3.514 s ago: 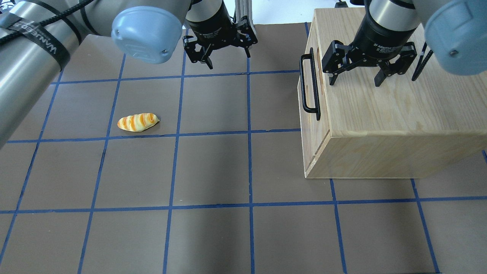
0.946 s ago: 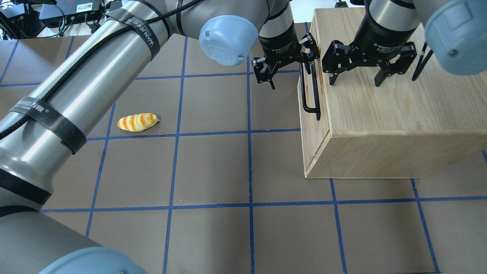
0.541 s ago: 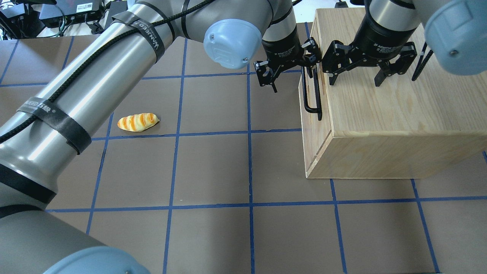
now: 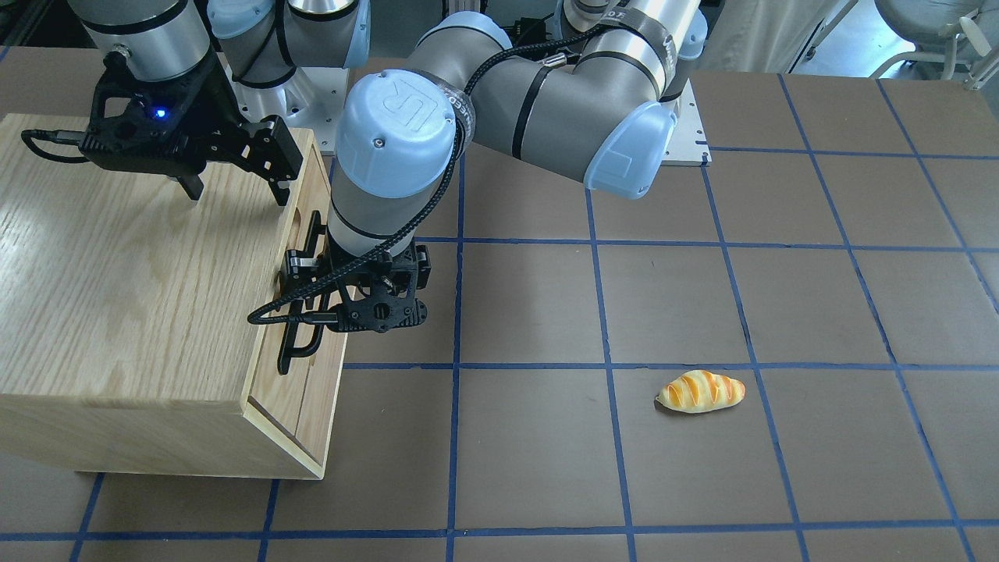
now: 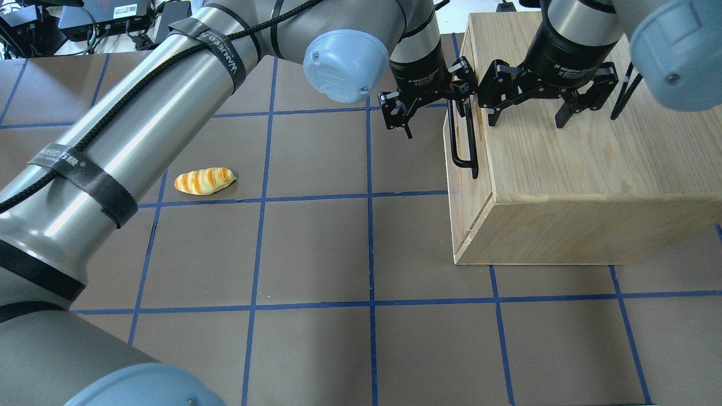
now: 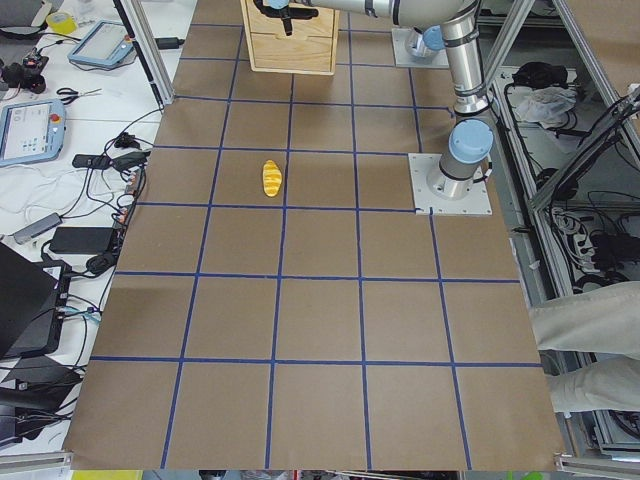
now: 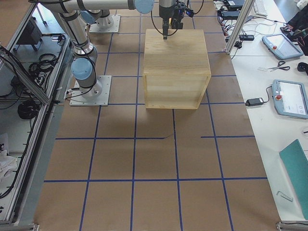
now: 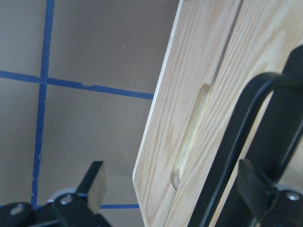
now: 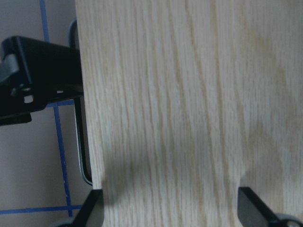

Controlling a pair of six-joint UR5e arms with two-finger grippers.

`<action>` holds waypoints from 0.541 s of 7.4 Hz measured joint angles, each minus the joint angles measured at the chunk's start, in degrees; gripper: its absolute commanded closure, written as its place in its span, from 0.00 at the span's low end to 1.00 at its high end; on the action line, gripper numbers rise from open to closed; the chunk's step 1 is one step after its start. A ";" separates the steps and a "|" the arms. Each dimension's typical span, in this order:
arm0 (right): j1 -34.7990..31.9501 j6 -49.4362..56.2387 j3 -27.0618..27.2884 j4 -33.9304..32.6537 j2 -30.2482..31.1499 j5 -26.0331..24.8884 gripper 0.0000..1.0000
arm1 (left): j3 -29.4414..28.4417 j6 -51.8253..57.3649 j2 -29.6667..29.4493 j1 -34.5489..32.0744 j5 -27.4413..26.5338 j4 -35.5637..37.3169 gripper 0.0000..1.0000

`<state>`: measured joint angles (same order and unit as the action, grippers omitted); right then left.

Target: Open upper drawer

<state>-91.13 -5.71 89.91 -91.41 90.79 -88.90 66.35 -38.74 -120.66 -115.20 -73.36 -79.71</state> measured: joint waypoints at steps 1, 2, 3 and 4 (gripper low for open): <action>-0.01 0.00 0.00 0.00 0.00 0.01 0.00 | -0.09 0.04 0.03 0.05 0.00 -0.21 0.00; -0.02 0.00 0.00 0.00 0.00 -0.02 0.00 | -0.31 0.06 0.37 0.10 0.03 -0.99 0.00; -0.02 0.00 0.00 0.00 0.00 -0.03 0.00 | -0.50 0.05 0.88 0.13 0.13 -1.95 0.00; -0.02 0.00 0.00 0.00 0.00 -0.02 0.00 | -0.56 -0.05 1.00 0.16 0.63 -2.31 0.00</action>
<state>-91.14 -5.71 89.91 -91.41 90.79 -88.93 65.80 -38.79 -119.66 -115.05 -72.73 -82.02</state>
